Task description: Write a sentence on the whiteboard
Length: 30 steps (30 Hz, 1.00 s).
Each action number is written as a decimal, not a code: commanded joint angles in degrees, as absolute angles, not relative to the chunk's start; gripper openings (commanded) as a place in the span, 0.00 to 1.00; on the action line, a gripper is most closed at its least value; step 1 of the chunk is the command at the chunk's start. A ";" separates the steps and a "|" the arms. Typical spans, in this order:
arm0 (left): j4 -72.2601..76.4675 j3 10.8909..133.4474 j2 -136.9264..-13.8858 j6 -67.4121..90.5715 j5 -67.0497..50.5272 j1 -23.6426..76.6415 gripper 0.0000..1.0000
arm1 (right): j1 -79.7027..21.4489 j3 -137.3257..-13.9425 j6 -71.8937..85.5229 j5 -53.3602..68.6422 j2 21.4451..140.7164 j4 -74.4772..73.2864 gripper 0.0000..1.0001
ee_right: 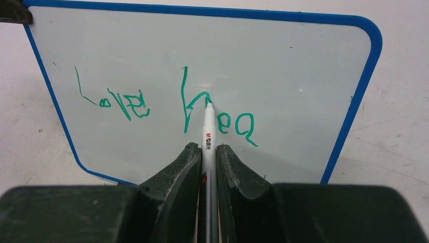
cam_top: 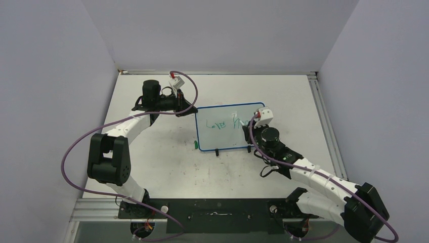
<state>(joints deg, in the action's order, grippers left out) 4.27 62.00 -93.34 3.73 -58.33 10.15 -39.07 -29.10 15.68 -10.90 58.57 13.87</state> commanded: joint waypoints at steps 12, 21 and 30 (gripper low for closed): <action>3.21 62.05 -90.97 2.11 -57.81 10.35 0.00 | -39.82 -30.48 16.19 -8.78 48.86 7.92 0.05; 3.05 62.13 -90.75 2.11 -57.79 10.46 0.00 | -36.49 -31.50 14.55 -5.01 45.94 3.99 0.05; 2.45 62.30 -90.55 1.75 -57.30 10.69 0.00 | -25.44 -28.33 17.09 3.99 42.18 4.23 0.05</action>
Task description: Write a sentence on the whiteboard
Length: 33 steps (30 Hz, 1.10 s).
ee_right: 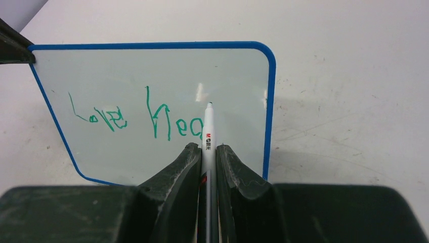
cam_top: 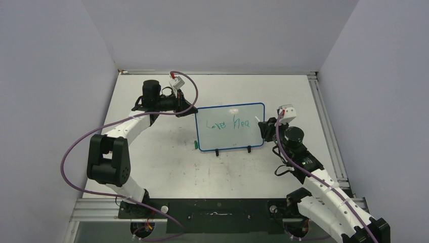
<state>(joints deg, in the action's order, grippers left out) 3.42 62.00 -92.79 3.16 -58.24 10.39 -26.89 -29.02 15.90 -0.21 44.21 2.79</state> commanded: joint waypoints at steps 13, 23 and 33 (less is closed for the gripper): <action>1.89 62.37 -90.70 1.36 -57.22 10.80 0.00 | -25.36 -27.29 16.31 2.62 45.14 8.70 0.05; 1.73 62.40 -90.94 1.21 -57.20 10.82 0.00 | -25.42 -28.06 15.12 1.81 49.97 14.65 0.05; 1.67 62.54 -90.97 1.08 -57.21 10.87 0.00 | -25.40 -28.14 15.05 -1.44 52.38 13.33 0.05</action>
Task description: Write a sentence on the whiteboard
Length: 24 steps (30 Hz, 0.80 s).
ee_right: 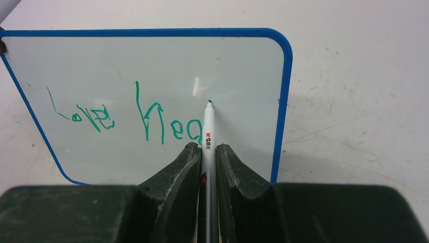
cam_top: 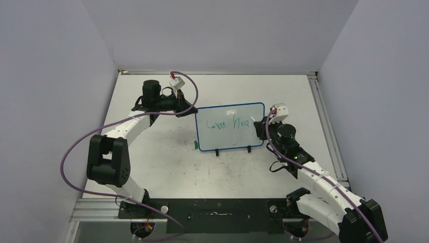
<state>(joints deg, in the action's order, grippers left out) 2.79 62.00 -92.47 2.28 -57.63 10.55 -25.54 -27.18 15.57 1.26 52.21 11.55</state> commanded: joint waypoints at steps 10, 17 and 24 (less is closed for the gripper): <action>1.67 62.61 -90.79 1.10 -57.30 10.83 0.00 | -25.78 -26.40 18.65 -1.15 51.76 5.89 0.05; 1.67 62.55 -90.53 1.10 -57.30 10.89 0.00 | -26.30 -26.16 20.58 -1.33 51.78 2.41 0.05; 1.67 62.49 -90.35 1.11 -57.22 10.87 0.00 | -27.51 -25.77 21.08 -4.97 49.74 0.63 0.05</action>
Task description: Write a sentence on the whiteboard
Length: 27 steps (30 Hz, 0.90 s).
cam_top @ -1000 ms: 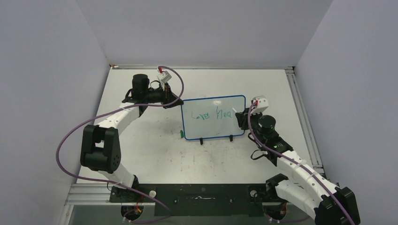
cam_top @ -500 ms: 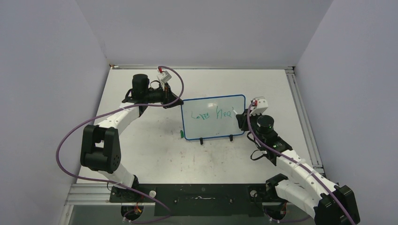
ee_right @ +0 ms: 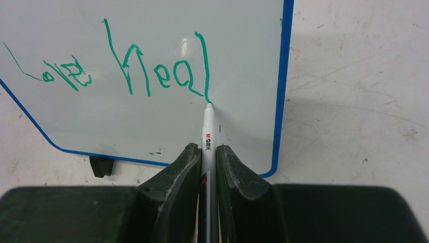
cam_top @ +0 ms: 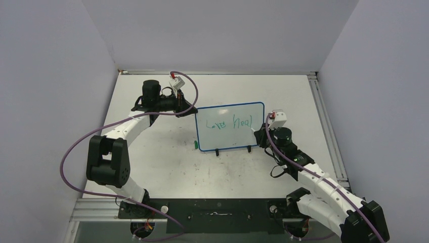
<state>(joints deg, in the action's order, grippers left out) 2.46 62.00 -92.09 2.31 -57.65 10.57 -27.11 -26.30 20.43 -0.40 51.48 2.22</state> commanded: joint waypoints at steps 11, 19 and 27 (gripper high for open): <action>1.82 62.45 -90.35 1.15 -57.00 10.92 0.00 | -27.60 -25.92 19.45 -8.24 45.02 4.14 0.05; 1.81 62.44 -90.52 1.21 -57.30 10.92 0.00 | -27.60 -27.05 17.87 -8.12 49.37 7.62 0.05; 1.82 62.55 -90.70 1.15 -57.38 10.89 0.00 | -27.80 -26.92 17.44 -5.90 51.37 8.76 0.05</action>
<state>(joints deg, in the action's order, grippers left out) 2.24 62.00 -92.01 2.28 -57.45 10.70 -27.46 -25.65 18.24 -6.98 50.13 5.17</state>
